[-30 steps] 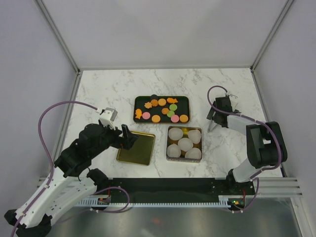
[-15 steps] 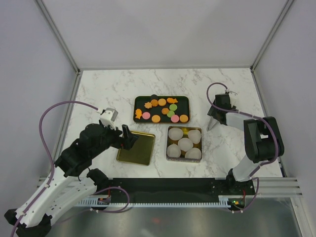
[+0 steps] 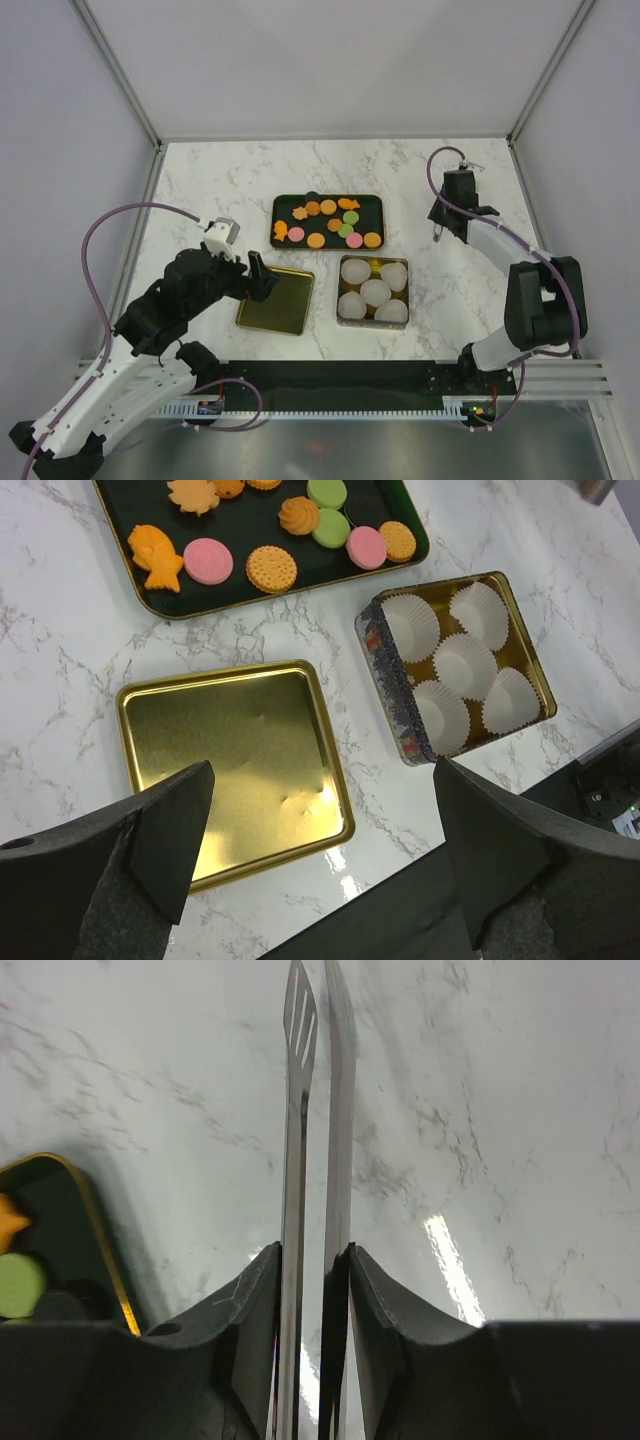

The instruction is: Pack the cookies

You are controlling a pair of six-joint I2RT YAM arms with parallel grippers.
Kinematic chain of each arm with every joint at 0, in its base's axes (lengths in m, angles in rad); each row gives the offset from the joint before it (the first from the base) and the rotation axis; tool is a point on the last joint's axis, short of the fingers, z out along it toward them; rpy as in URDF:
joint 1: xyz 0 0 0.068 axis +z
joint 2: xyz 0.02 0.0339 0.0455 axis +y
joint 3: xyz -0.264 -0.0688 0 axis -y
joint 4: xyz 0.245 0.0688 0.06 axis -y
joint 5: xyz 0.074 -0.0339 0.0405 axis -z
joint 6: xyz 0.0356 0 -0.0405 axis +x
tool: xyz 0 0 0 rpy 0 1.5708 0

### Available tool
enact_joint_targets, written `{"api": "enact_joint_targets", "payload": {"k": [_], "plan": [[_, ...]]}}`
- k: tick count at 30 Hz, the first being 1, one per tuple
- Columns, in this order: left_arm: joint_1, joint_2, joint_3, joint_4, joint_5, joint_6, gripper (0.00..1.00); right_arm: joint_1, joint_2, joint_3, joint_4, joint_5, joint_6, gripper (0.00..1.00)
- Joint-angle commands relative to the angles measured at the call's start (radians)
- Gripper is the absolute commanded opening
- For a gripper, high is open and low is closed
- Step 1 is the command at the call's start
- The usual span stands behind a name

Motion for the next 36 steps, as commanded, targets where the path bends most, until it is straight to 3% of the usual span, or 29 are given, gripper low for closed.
{"api": "enact_joint_targets", "payload": {"k": [1, 10, 17, 28, 36], "plan": [[-0.003, -0.014, -0.003, 0.003, -0.042, -0.029, 1.0, 0.009, -0.13, 0.109, -0.059, -0.06, -0.049, 0.4], [-0.003, -0.027, -0.001, 0.0, -0.071, -0.036, 1.0, 0.138, -0.29, 0.099, -0.123, -0.11, -0.086, 0.42], [-0.003, -0.025, -0.003, -0.001, -0.077, -0.038, 1.0, 0.364, -0.403, 0.054, -0.154, -0.133, -0.079, 0.39], [-0.003, -0.016, -0.004, 0.0, -0.077, -0.038, 1.0, 0.622, -0.275, 0.045, -0.134, -0.078, -0.063, 0.37], [-0.003, -0.019, -0.004, -0.001, -0.072, -0.038, 1.0, 0.678, -0.196, 0.063, -0.127, -0.035, -0.068, 0.41]]}}
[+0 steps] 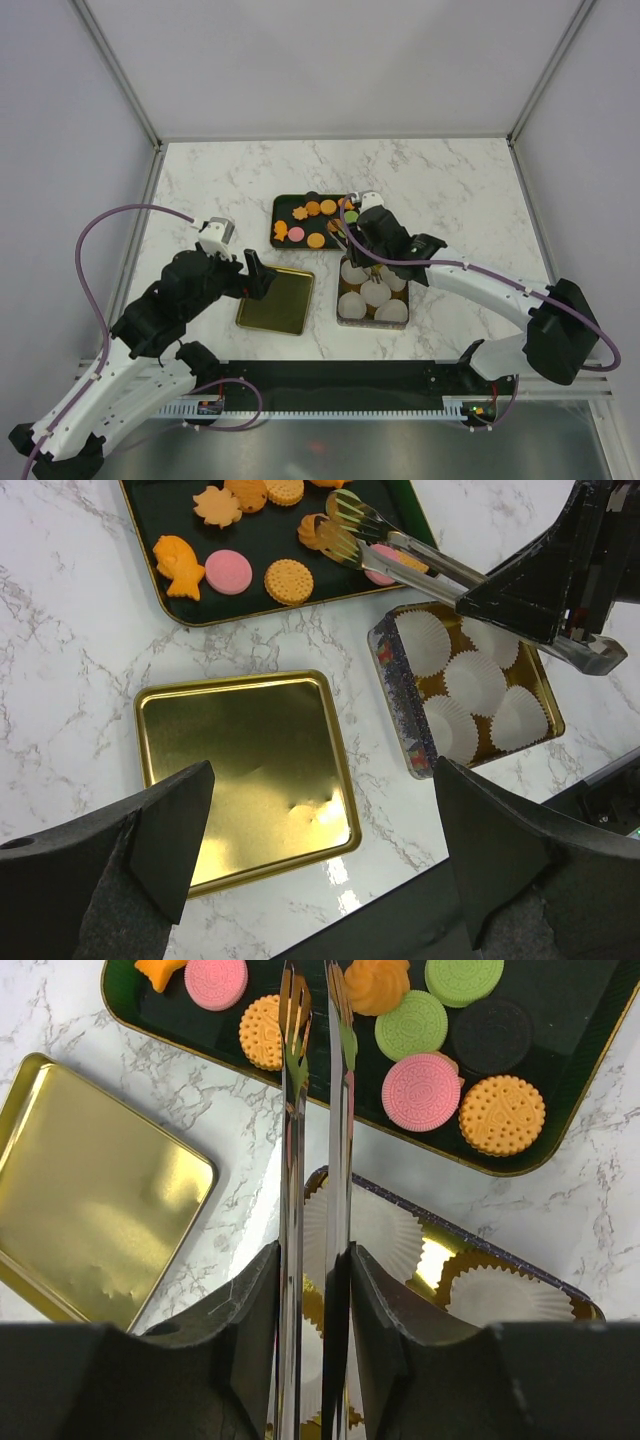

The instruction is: Pack the cookies

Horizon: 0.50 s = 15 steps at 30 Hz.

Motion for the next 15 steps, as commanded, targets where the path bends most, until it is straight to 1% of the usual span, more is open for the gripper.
{"api": "enact_joint_targets", "payload": {"k": [1, 5, 8, 15], "plan": [[-0.003, -0.001, -0.004, 0.001, -0.013, -0.022, 1.0, 0.011, 0.006, 0.02, 0.033, 0.054, 0.0, 0.41], [-0.003, 0.001, -0.004, 0.001, -0.01, -0.022, 1.0, 0.014, 0.007, 0.02, 0.033, 0.076, -0.003, 0.42], [-0.003, 0.001, -0.002, 0.002, -0.01, -0.022, 1.0, 0.013, 0.015, 0.03, 0.031, 0.079, -0.011, 0.45], [-0.003, -0.001, -0.002, 0.002, -0.011, -0.024, 1.0, 0.014, 0.035, 0.059, 0.013, 0.083, -0.034, 0.45]]}}
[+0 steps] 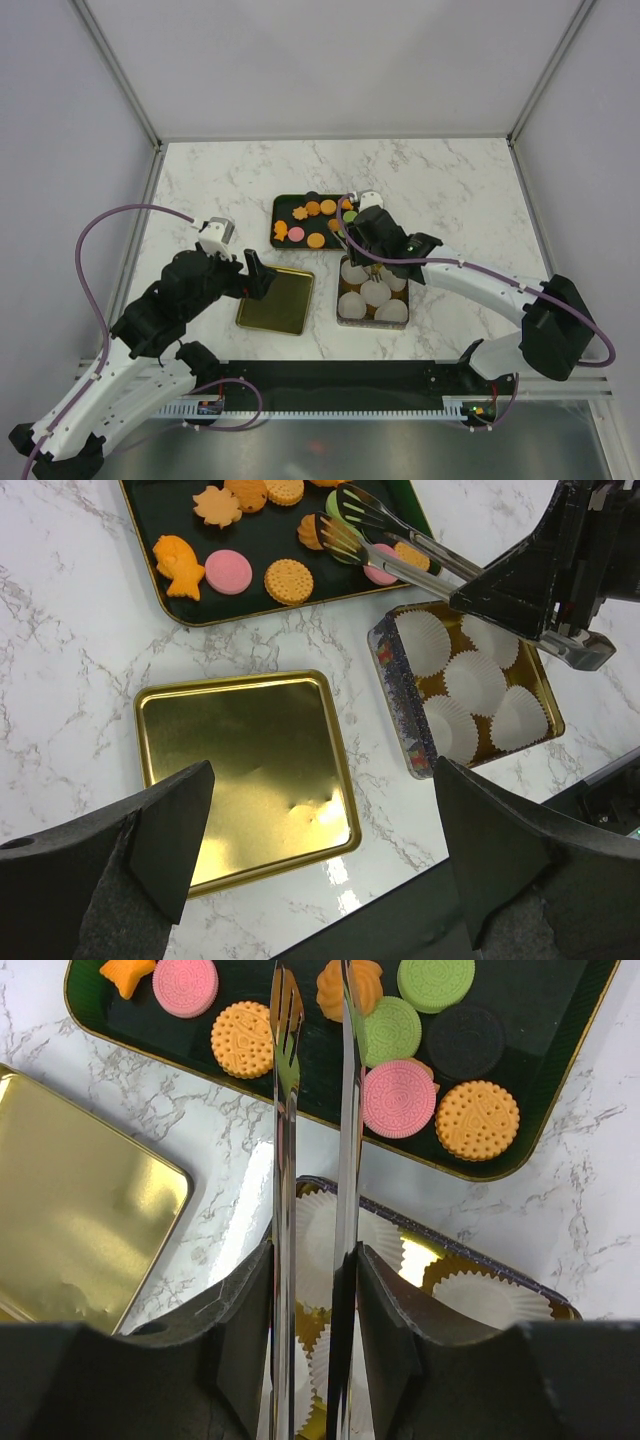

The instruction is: Pack the cookies

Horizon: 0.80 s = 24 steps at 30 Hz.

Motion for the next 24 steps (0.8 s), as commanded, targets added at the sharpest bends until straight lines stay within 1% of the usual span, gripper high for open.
{"api": "enact_joint_targets", "payload": {"k": [1, 17, 19, 24], "plan": [[-0.003, -0.001, -0.004, 0.002, -0.011, -0.023, 1.0, 0.005, 0.001, 0.054, 0.013, 0.031, -0.023, 0.45], [-0.003, -0.001, -0.002, 0.002, -0.007, -0.022, 1.0, 0.001, -0.016, 0.094, -0.022, 0.063, -0.044, 0.48], [-0.003, 0.001, -0.002, 0.001, -0.005, -0.022, 1.0, -0.016, -0.025, 0.095, -0.03, 0.066, -0.047, 0.48], [-0.003, -0.002, -0.004, 0.002, 0.0, -0.022, 1.0, -0.078, -0.052, 0.083, -0.031, 0.017, -0.052, 0.47]]}}
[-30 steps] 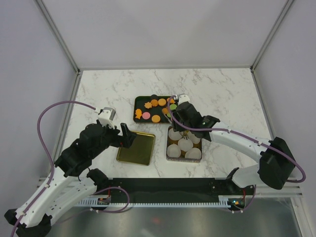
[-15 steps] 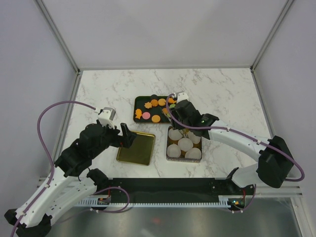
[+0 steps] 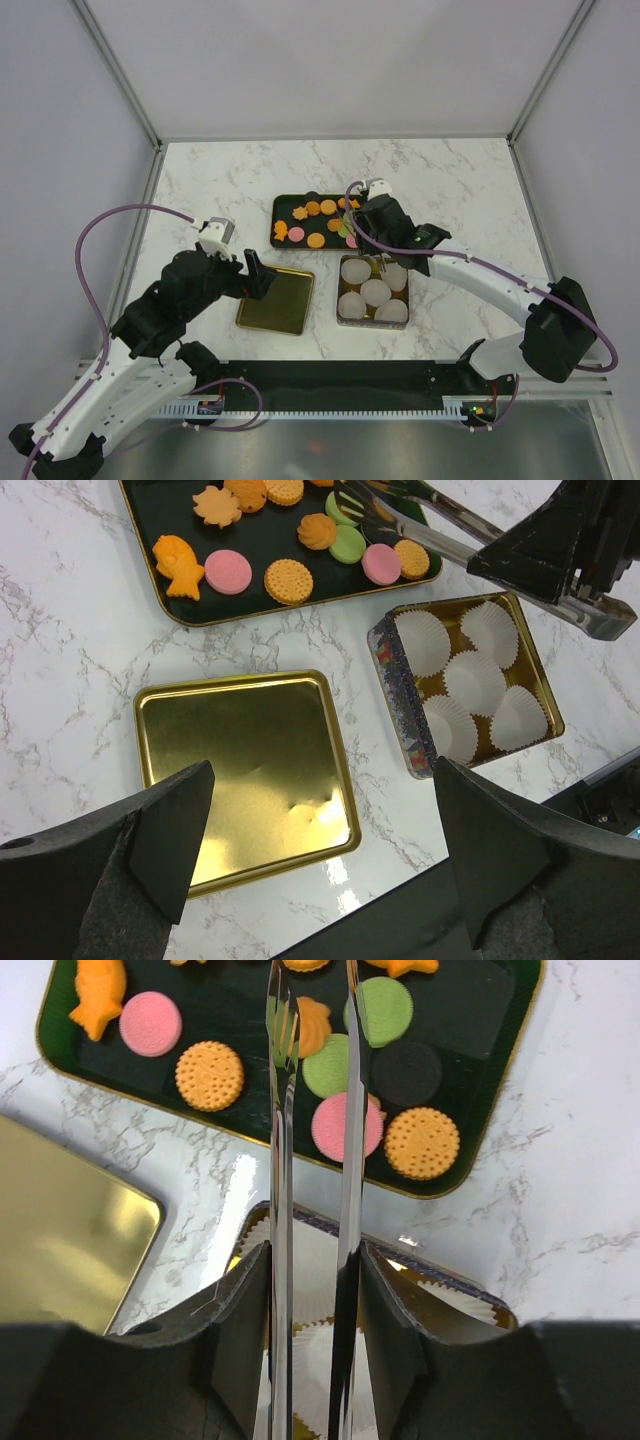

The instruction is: Pack the cookies

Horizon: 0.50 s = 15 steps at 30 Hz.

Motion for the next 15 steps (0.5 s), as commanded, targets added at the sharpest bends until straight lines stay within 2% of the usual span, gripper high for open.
{"api": "enact_joint_targets", "payload": {"k": [1, 8, 15], "plan": [[-0.003, -0.002, -0.004, 0.002, 0.0, -0.022, 1.0, -0.037, -0.051, 0.029, 0.01, -0.019, -0.015, 0.47], [-0.003, -0.004, -0.002, 0.002, 0.005, -0.02, 1.0, -0.041, -0.002, 0.054, 0.01, -0.111, -0.023, 0.45], [-0.003, -0.004, -0.004, 0.002, 0.008, -0.02, 1.0, -0.043, 0.086, 0.08, 0.019, -0.14, -0.028, 0.45]]}}
